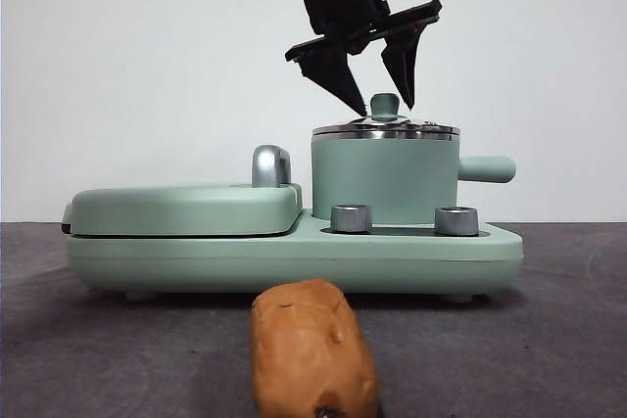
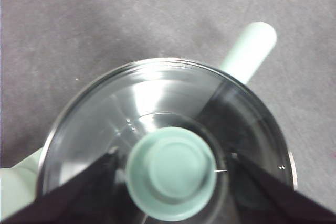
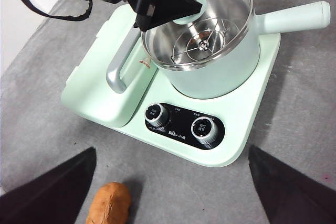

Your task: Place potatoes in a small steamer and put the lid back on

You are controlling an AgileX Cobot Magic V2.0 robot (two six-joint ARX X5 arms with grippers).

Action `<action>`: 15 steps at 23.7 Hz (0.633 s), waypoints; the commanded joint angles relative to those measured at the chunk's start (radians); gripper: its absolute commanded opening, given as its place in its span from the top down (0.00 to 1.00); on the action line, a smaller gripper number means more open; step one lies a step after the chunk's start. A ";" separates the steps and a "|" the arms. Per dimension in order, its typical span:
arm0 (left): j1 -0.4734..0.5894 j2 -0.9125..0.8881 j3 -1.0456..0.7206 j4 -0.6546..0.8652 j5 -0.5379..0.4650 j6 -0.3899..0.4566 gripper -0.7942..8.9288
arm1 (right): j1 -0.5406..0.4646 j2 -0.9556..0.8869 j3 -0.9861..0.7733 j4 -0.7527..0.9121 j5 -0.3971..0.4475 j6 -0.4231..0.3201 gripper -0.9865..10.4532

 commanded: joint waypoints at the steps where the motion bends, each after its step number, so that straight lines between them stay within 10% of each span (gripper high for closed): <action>1: -0.013 0.026 0.033 0.000 0.001 0.018 0.67 | 0.002 0.007 0.016 0.008 -0.003 -0.008 0.51; 15: -0.013 0.031 0.033 -0.024 0.000 0.029 0.92 | 0.002 0.006 0.016 0.007 -0.004 -0.007 0.51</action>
